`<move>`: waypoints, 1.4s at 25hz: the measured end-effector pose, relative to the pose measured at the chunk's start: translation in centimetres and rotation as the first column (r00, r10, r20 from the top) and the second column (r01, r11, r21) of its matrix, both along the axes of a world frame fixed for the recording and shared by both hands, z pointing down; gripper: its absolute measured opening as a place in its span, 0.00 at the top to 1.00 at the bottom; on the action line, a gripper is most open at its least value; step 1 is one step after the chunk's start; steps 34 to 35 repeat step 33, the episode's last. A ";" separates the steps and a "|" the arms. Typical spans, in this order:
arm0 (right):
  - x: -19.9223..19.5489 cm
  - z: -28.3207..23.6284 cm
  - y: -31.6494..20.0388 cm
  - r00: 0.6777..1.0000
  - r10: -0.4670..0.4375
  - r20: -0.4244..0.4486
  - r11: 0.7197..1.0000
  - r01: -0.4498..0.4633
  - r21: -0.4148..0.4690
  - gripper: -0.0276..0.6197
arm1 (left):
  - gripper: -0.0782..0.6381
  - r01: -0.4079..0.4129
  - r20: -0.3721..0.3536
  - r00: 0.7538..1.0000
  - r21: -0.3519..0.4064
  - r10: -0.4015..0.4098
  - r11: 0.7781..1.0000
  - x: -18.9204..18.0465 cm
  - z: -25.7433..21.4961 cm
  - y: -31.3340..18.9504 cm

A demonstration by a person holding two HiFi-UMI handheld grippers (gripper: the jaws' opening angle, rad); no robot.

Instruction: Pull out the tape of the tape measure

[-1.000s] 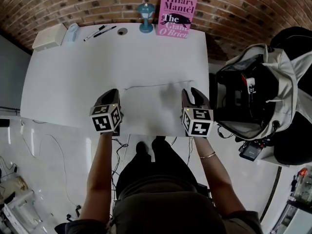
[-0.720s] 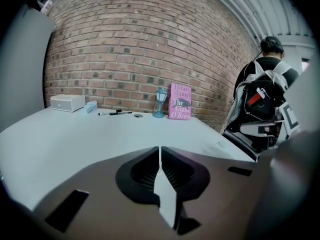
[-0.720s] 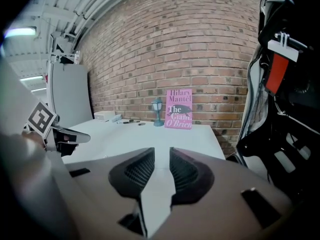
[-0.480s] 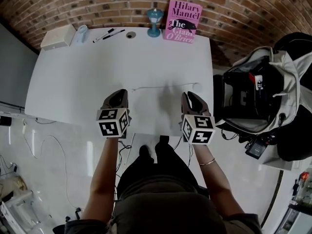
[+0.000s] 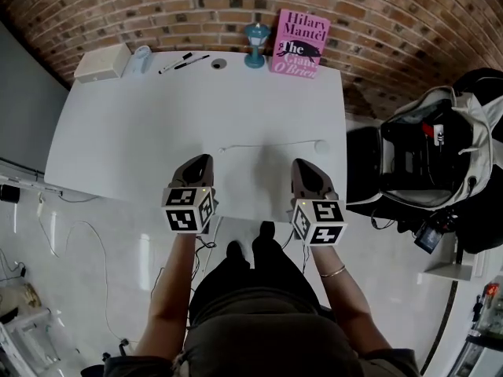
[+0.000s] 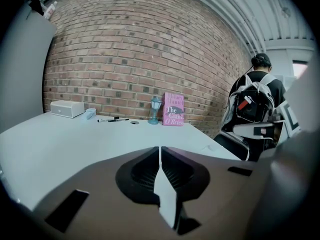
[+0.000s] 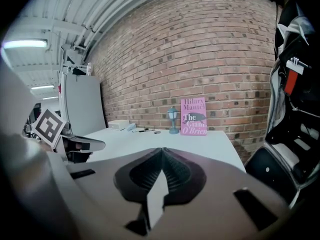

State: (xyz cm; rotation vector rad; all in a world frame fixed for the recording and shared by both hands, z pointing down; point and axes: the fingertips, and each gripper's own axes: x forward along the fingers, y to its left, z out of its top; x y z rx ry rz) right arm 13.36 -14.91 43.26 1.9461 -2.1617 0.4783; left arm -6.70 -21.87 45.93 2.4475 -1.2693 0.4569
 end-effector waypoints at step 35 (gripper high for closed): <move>0.1 0.4 0.8 1.000 -0.010 0.028 1.000 0.010 -0.005 0.95 | 0.85 -0.012 0.004 1.000 0.031 0.012 0.999 0.4 -0.6 0.6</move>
